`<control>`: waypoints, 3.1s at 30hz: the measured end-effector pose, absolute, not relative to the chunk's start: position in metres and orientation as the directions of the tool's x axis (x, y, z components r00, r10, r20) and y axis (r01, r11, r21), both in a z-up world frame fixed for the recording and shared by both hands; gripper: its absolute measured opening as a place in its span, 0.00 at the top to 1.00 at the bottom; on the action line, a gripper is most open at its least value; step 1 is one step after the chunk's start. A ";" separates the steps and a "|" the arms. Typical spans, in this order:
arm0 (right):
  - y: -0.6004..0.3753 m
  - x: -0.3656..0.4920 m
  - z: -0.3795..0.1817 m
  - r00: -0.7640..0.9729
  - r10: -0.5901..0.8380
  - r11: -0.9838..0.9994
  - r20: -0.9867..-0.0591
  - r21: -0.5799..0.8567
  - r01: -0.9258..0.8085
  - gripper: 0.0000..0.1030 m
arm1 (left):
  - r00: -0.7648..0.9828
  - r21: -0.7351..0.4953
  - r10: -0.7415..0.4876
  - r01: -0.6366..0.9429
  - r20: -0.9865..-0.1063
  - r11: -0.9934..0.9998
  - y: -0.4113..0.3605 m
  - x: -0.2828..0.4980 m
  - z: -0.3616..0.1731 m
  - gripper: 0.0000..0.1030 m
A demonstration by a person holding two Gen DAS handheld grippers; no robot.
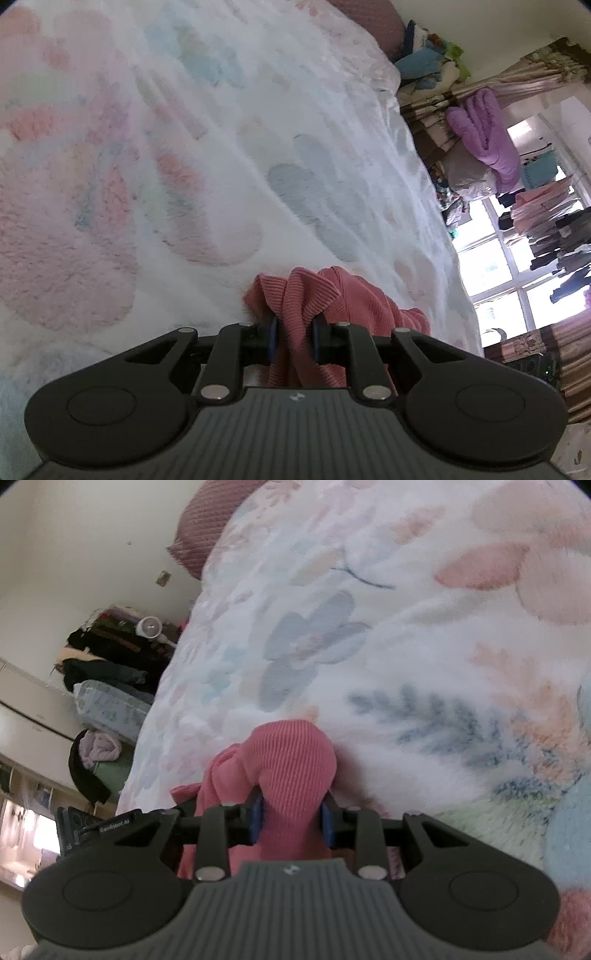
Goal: Fold small clothes
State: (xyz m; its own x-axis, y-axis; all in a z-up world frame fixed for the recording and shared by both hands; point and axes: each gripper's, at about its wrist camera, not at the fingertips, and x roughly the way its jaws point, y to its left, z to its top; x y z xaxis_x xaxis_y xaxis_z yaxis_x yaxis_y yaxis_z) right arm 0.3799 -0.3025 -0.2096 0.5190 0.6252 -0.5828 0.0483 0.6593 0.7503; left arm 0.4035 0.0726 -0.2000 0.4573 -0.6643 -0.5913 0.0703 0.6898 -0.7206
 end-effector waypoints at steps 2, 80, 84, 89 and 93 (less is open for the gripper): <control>-0.303 0.384 -0.218 0.516 0.620 0.655 -0.591 0.752 0.073 0.74 | 0.456 -0.711 -0.660 0.082 -0.597 0.699 0.072 0.404 -0.206 0.80; -0.221 0.169 -0.141 0.550 0.277 0.959 -0.788 0.192 -0.207 0.70 | 0.409 -0.484 -0.517 0.190 -0.751 0.854 0.025 0.202 -0.121 0.94; -0.218 0.166 -0.144 0.521 0.289 0.953 -0.803 0.189 -0.236 0.70 | 0.475 -0.594 -0.594 0.170 -0.649 0.786 0.041 0.189 -0.091 0.95; -0.221 0.166 -0.154 0.507 0.251 0.963 -0.825 0.159 -0.219 0.88 | 0.433 -0.572 -0.546 0.081 -0.717 0.816 0.048 0.185 -0.126 0.95; -0.226 0.165 -0.163 0.484 0.264 0.961 -0.834 0.187 -0.202 0.97 | 0.411 -0.620 -0.551 -0.045 -0.727 0.784 0.065 0.189 -0.170 0.94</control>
State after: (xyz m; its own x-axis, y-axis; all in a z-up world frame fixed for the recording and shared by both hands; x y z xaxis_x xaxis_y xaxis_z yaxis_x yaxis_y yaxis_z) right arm 0.1654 -0.2258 -0.1630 0.4843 0.2639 -0.8341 -0.2021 0.9614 0.1869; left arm 0.1889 0.0647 -0.1696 0.4106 -0.5509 -0.7265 -0.0450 0.7836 -0.6196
